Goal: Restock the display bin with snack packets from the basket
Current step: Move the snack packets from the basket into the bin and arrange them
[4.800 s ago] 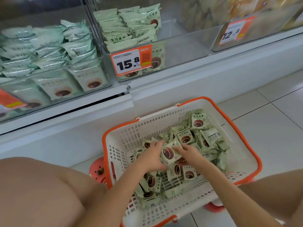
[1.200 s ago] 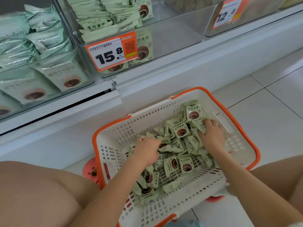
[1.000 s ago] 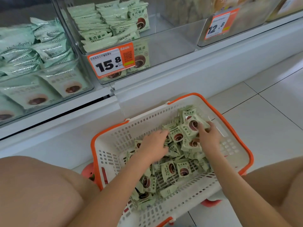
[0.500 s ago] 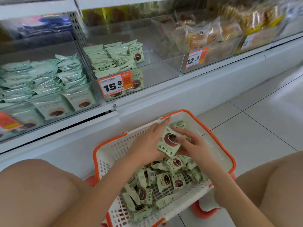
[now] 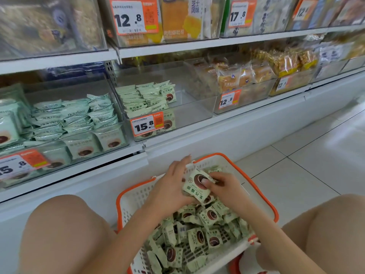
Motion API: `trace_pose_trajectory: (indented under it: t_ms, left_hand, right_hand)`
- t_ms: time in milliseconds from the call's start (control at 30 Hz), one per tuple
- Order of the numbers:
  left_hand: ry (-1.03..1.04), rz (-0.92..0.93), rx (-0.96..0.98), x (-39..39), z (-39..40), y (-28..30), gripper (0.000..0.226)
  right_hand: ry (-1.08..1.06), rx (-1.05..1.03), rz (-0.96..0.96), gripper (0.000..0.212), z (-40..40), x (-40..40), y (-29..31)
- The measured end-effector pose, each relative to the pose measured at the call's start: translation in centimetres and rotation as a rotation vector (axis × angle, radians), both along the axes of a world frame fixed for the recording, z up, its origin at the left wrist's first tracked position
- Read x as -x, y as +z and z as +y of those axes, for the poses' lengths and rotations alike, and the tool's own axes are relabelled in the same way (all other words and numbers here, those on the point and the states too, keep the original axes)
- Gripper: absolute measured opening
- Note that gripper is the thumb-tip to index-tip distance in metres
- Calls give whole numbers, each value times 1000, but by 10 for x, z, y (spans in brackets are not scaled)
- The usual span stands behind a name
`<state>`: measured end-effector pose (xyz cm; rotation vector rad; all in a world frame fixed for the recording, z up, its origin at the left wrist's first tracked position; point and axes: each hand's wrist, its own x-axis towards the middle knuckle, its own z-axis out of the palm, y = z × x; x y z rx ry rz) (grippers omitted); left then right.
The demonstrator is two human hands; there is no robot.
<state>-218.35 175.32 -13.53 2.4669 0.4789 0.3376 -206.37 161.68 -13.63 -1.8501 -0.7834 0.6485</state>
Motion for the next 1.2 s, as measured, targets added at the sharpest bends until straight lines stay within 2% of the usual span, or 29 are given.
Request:
trace_pose_trajectory:
  t_ms: [67,133,200,233,333,433,533,667,767,867,967,1033,1200]
  left_hand:
    - [84,-50,150,3,-9,-1,108]
    - [53,-45,264,2,-24,-6,102]
    - [28,-56,289,-2,-32,-8,101]
    - [54,-63,261,-2,-31,-6,100]
    - [122,-63,50,-3,-20,6,82]
    - [32,-34,-37,-3,-4,22,70]
    - [-66,6,-53,-4,15,36,77]
    - [-156,40,-177,-12,37,59,96]
    - [-141,-66,-241,-22,60,76,98]
    - [-4,-173,-367,-25,99,80,94]
    - [129,-139,-601,-25,145,71,81]
    - [141,-104,-752,-29,168,65,75]
    - [28,-108,-940,-50,194,57,72]
  right_hand:
    - [-233,-212,360,16,3,6,-6]
    - [-351,-402,681,29,9,17,-12]
    - [-325,-481,853,32,14,30,-11]
    - [-282,-458,856,32,15,36,-8]
    - [-180,-260,725,38,14,44,-4]
    - [-149,-145,542,51,15,31,0]
    - [-105,-171,253,54,20,2,20]
    - [187,-63,-211,41,47,-29,58]
    - [270,-20,-350,38,77,-53,91]
    - [179,-9,-519,34,109,-88,126]
    - [-16,-85,-549,36,149,-130,149]
    - [-77,-9,-665,36,183,-155,151]
    - [75,236,-925,37,268,-201,114]
